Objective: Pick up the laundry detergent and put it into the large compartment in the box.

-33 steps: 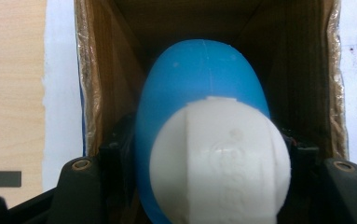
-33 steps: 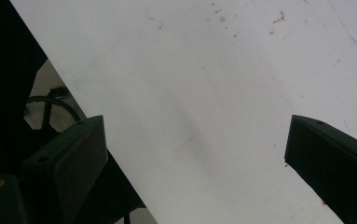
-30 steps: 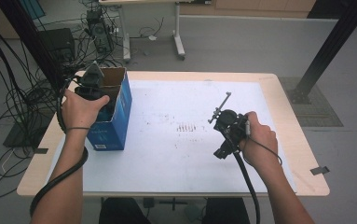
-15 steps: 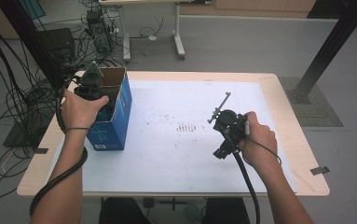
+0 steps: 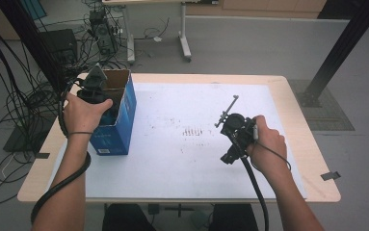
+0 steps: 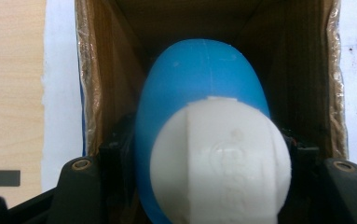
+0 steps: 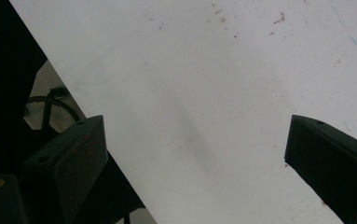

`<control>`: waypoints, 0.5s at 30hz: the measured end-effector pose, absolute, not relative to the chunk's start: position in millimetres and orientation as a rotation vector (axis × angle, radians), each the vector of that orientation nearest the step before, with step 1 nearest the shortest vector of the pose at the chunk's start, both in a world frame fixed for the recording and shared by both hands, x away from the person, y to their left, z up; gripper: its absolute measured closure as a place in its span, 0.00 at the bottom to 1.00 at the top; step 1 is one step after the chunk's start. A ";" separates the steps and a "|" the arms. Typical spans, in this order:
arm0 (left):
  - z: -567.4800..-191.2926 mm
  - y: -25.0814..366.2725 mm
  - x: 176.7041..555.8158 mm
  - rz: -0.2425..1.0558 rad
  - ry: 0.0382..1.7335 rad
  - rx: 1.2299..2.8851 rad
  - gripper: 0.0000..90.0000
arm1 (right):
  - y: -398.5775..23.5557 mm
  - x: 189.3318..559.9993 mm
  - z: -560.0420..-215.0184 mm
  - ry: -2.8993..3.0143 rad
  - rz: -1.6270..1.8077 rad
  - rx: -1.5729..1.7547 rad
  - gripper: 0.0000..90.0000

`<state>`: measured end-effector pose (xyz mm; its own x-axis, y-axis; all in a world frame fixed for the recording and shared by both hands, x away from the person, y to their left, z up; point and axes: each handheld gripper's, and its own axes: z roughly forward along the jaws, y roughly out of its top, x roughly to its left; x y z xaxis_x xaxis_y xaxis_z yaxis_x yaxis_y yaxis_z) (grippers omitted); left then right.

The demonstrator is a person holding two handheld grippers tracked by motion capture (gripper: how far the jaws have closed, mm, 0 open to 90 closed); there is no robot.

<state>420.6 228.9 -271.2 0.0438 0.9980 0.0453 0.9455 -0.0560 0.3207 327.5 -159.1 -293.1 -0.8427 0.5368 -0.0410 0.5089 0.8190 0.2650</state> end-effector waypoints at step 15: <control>-271.1 229.2 420.2 0.375 2.007 2.112 0.42 | -157.4 327.5 -293.2 2.889 0.373 0.828 0.06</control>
